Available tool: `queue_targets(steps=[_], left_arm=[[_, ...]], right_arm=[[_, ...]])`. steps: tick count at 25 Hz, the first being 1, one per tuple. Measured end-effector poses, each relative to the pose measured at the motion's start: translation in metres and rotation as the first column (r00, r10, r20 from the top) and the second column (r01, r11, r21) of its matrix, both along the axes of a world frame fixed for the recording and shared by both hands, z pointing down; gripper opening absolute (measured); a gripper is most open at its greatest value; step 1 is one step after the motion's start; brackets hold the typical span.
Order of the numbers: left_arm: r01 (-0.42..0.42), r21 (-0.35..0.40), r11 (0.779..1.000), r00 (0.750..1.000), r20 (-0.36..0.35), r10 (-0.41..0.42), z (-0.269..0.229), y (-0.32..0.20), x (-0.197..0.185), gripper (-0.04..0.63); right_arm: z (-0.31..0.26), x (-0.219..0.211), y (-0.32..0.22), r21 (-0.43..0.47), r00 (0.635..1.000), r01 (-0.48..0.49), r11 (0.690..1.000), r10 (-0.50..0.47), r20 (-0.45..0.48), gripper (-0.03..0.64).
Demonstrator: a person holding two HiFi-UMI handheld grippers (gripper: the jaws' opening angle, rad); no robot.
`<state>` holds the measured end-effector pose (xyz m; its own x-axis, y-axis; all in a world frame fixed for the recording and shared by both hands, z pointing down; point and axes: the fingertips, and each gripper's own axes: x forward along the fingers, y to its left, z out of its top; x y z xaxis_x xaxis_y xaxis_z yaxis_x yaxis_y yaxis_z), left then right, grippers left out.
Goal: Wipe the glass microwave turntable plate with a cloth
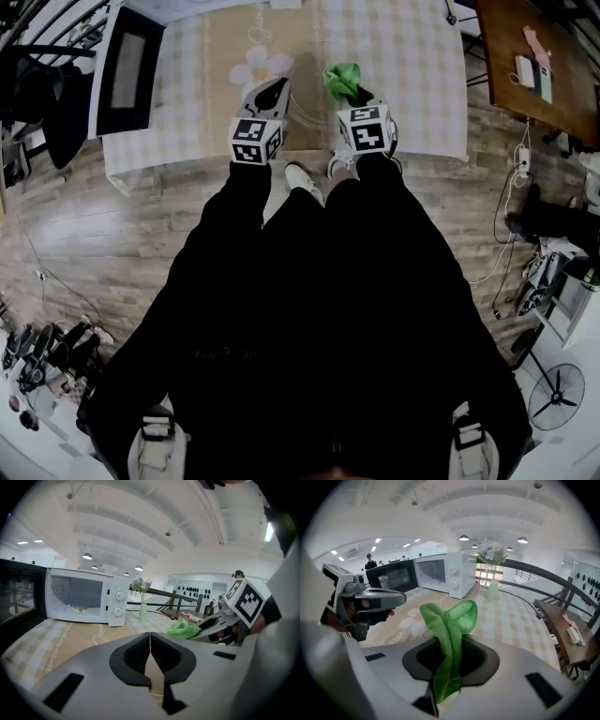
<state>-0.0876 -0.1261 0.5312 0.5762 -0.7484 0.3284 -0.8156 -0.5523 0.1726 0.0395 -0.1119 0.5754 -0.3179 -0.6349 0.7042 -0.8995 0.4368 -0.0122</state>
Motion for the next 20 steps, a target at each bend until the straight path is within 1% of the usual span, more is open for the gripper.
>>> queue_targets(steps=[6, 12, 16, 20], left_arm=[[0.035, 0.004, 0.999, 0.999, 0.011, -0.035, -0.004, 0.011, -0.024, 0.021], [0.068, -0.008, 0.998, 0.997, 0.024, -0.067, 0.000, 0.021, -0.050, 0.021], [0.086, -0.024, 0.996, 0.996, 0.034, -0.085, 0.005, 0.031, -0.061, 0.021], [0.088, -0.038, 0.995, 0.995, 0.043, -0.087, 0.009, 0.042, -0.065, 0.021]], right_arm=[[-0.002, -0.060, 0.016, -0.006, 0.993, 0.113, 0.994, -0.112, 0.031, 0.089], [0.006, -0.111, 0.026, -0.034, 0.980, 0.184, 0.982, -0.181, 0.076, 0.091], [0.023, -0.132, 0.036, -0.073, 0.973, 0.219, 0.973, -0.212, 0.097, 0.091], [0.053, -0.139, 0.043, -0.125, 0.972, 0.229, 0.965, -0.219, 0.089, 0.091]])
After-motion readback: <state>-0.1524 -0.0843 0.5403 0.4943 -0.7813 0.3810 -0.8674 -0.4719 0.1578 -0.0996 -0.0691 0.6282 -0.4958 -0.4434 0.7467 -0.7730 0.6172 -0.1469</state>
